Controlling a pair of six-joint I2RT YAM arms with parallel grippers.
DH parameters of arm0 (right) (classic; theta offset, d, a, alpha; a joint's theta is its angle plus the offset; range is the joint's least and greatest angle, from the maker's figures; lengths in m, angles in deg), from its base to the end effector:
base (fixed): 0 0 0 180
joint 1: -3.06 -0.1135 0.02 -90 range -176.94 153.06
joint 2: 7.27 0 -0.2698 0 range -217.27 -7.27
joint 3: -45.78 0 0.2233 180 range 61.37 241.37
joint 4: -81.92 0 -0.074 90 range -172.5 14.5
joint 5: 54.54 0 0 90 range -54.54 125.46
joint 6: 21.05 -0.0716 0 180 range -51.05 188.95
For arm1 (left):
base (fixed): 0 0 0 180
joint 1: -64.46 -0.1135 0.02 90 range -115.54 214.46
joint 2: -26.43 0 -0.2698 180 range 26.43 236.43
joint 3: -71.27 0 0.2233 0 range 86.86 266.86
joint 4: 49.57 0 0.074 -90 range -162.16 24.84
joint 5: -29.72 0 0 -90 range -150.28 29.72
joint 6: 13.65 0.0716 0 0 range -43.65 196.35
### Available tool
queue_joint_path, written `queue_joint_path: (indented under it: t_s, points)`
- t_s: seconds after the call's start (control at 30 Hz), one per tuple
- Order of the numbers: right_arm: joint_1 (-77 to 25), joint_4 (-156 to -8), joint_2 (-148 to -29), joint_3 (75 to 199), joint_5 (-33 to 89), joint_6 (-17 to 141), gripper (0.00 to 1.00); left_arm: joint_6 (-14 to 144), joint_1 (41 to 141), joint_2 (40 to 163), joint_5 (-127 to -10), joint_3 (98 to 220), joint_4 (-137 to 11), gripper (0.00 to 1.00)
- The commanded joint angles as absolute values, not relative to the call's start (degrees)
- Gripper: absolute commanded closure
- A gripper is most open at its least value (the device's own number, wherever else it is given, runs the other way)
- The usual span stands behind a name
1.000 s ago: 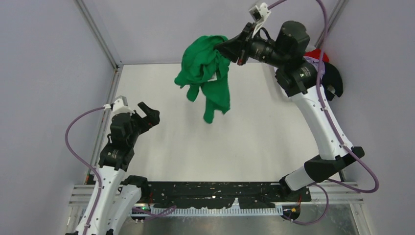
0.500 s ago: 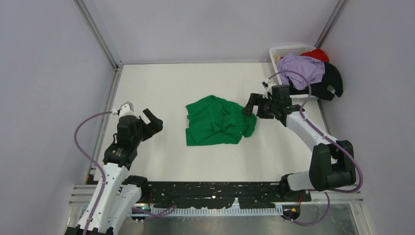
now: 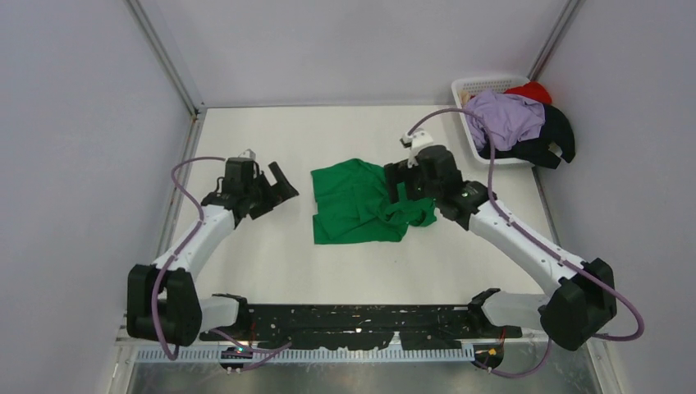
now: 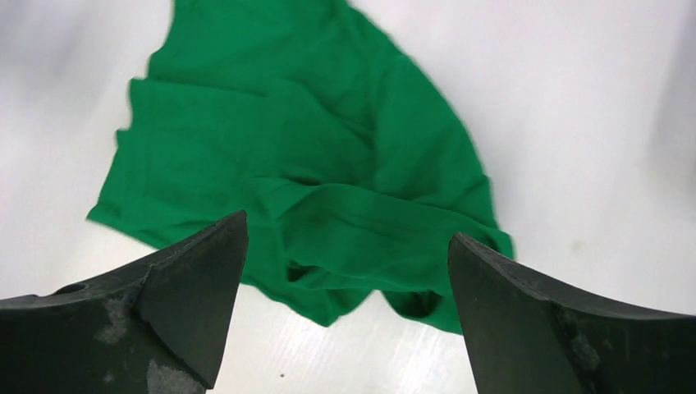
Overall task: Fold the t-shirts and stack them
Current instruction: Flatten out the tshirt
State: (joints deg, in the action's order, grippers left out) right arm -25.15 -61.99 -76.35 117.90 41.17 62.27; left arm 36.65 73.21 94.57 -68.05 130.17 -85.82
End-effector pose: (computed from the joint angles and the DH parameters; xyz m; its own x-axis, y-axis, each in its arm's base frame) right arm 0.2399 0.1206 0.2981 -0.5235 -0.1495 -0.8388 -0.3383 0.9400 0.0436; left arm 0.2373 -0.0463 0.2247 -0.6984 -0.5329 -0.4778 -0.2622 0.8117 -0.5220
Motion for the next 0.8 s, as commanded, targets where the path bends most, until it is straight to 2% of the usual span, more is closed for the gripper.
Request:
queue_joint_path:
  t_s: [0.0,0.17,0.37,0.43,0.77]
  points:
    - [-36.0,-65.52,-81.99,120.3,43.61,65.85,0.02,38.37,73.54,105.95,-76.13,139.57,-79.46,0.01]
    - [-42.23,-60.93,-95.06,129.98,50.2,67.88,0.11,39.99,76.57,119.24,-78.17,149.39,-81.68,0.02]
    - [-43.61,-58.34,-105.29,136.21,60.03,67.87,0.24,40.26,81.23,130.5,-77.44,159.12,-87.19,0.16]
    - [-43.65,-58.18,-106.64,136.42,60.98,68.07,0.29,40.23,82.25,132.9,-77.16,161.05,-88.44,0.22]
    - [-43.63,-64.66,-109.11,130.62,57.31,66.66,0.38,39.48,84.56,137.93,-71.01,163.39,-95.81,0.35]
